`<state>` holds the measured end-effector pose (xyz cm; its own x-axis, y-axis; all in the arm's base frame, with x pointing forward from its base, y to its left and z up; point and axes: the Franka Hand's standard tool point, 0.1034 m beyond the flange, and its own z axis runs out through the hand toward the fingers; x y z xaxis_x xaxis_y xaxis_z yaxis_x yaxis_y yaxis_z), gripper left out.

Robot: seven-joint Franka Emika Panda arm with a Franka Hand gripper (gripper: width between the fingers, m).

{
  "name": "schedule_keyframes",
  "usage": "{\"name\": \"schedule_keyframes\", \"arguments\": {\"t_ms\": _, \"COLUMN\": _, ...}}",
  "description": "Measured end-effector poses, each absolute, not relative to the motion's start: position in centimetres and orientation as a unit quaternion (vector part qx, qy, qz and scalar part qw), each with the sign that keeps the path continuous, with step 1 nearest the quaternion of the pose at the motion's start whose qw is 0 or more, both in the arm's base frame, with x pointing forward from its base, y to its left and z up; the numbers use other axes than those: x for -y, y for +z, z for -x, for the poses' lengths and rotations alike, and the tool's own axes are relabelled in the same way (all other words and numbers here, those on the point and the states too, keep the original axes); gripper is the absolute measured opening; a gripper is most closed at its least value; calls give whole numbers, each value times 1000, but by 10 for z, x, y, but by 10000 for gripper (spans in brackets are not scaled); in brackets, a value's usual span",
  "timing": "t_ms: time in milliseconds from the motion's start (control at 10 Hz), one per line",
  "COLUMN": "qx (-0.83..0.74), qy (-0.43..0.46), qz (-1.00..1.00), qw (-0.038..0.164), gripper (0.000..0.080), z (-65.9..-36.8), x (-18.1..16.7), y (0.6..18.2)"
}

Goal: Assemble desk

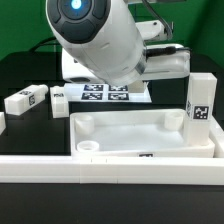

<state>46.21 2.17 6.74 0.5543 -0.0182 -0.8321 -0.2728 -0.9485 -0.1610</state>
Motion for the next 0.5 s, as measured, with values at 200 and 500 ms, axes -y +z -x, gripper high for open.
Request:
{"name": "schedule_keyframes", "arguments": {"t_ms": 200, "qx": -91, "qy": 407, "qz": 900, "qw": 130, "gripper": 284, "z": -473, "x": -20, "y": 66}}
{"name": "schedule_keyframes", "arguments": {"t_ms": 500, "qx": -63, "qy": 317, "qz": 938, "qw": 125, "gripper": 284, "z": -505, "x": -13, "y": 106}}
